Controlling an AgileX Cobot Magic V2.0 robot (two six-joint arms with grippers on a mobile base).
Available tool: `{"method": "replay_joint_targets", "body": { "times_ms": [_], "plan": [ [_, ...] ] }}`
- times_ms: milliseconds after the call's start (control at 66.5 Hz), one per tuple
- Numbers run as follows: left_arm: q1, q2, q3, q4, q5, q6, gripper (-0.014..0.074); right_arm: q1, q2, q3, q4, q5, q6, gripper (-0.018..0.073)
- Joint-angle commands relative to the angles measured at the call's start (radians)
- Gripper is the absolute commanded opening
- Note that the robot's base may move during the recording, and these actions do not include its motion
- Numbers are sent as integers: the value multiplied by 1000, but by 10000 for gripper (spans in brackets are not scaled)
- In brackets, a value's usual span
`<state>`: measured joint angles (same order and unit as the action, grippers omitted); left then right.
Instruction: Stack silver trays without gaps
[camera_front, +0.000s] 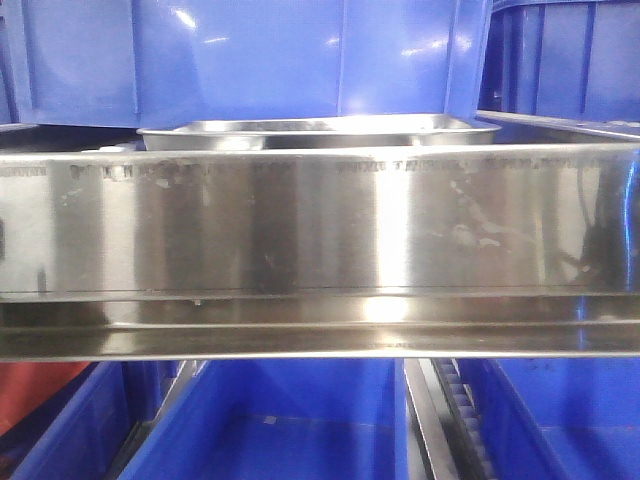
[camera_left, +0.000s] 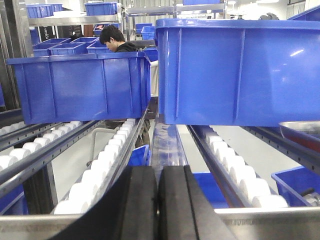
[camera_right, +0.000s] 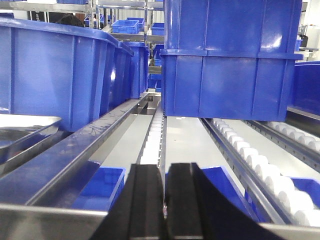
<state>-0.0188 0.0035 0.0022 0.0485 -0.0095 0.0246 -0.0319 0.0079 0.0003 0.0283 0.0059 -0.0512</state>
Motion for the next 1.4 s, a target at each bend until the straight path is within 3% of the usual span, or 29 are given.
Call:
{"method": "replay_joint_targets", "body": {
  "times_ms": [0,165,316,526,977,1112,1383],
  "plan": [
    [2,-3,-2,0,-60,-6,4,2,-8,0,1,-75,-1,-18],
    [2,-3,-2,0,-243,-6,4,2,-8,0,1,-319,-1,-18],
    [2,-3,-120,0,-181,-6,4,2,-8,-135,1,-272,-1,-18],
    [2,61,-368,10,93,-6,4,2,65,-393,1,-21,-1,-18],
    [2,582,-783,10,648,-6,4,2,640,-850,1,585,-1,-18],
    [2,715,-804,10,616,-6,4,2,790,-969,1,770,-1,-18],
    [2,881,-804,10,561,-6,4,2,925,-999,1,761,-1,-18]
  ]
}}
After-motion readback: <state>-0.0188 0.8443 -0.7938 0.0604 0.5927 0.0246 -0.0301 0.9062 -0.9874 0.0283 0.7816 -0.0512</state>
